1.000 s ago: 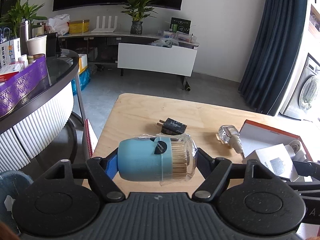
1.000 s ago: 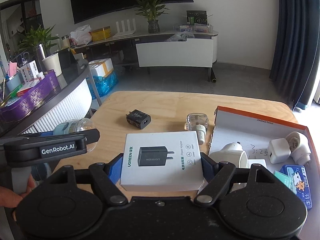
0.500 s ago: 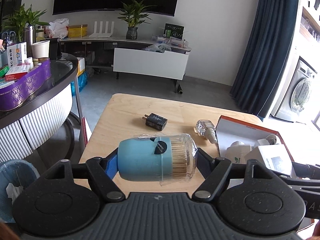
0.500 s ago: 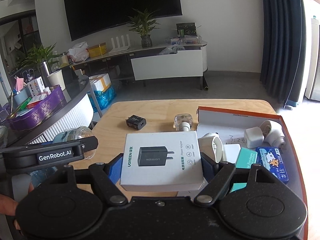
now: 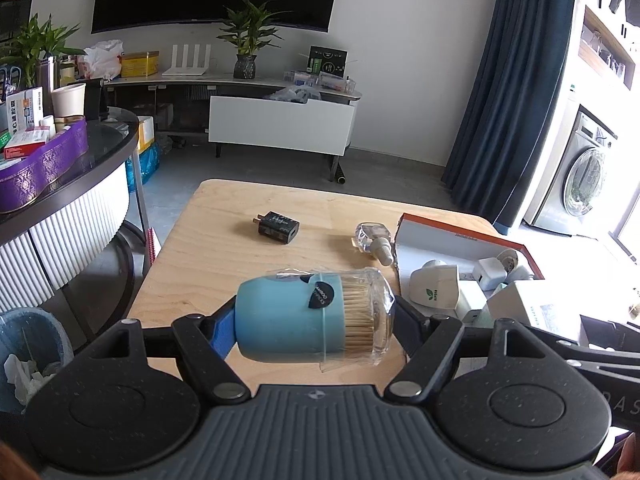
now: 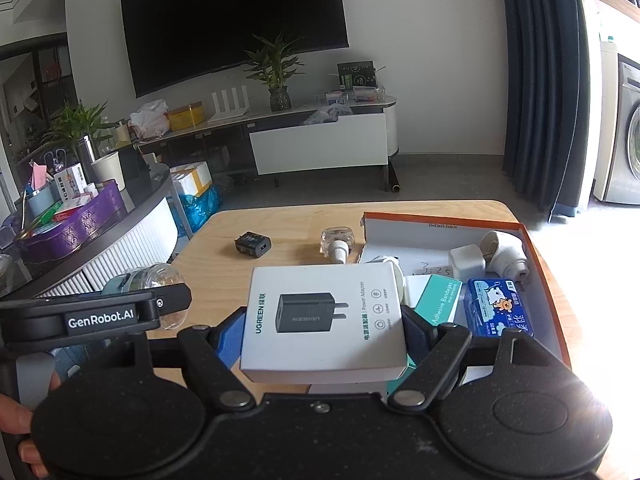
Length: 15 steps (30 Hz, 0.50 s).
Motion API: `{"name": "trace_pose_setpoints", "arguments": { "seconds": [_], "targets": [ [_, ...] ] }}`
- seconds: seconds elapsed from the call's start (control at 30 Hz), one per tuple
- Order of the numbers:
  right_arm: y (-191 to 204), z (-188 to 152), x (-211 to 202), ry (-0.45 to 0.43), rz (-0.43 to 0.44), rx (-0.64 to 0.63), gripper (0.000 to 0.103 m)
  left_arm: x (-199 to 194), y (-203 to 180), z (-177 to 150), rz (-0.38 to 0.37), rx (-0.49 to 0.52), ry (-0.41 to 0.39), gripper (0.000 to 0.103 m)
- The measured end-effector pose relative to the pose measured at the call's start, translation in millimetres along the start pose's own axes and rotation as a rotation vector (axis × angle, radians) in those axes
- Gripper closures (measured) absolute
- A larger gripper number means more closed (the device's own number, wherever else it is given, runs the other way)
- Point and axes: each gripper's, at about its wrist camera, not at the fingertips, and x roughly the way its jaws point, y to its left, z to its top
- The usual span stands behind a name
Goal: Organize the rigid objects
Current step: 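Carry the teal jar with left tool while right tool carries the white box over the tray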
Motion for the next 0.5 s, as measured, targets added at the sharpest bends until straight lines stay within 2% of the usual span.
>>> {"name": "trace_pose_setpoints", "arguments": {
  "seconds": [0.5],
  "targets": [
    [-27,-3,-39,-0.073,-0.039,0.025,0.011,-13,-34,-6,-0.063,0.052,-0.021,0.026]
  ]
}}
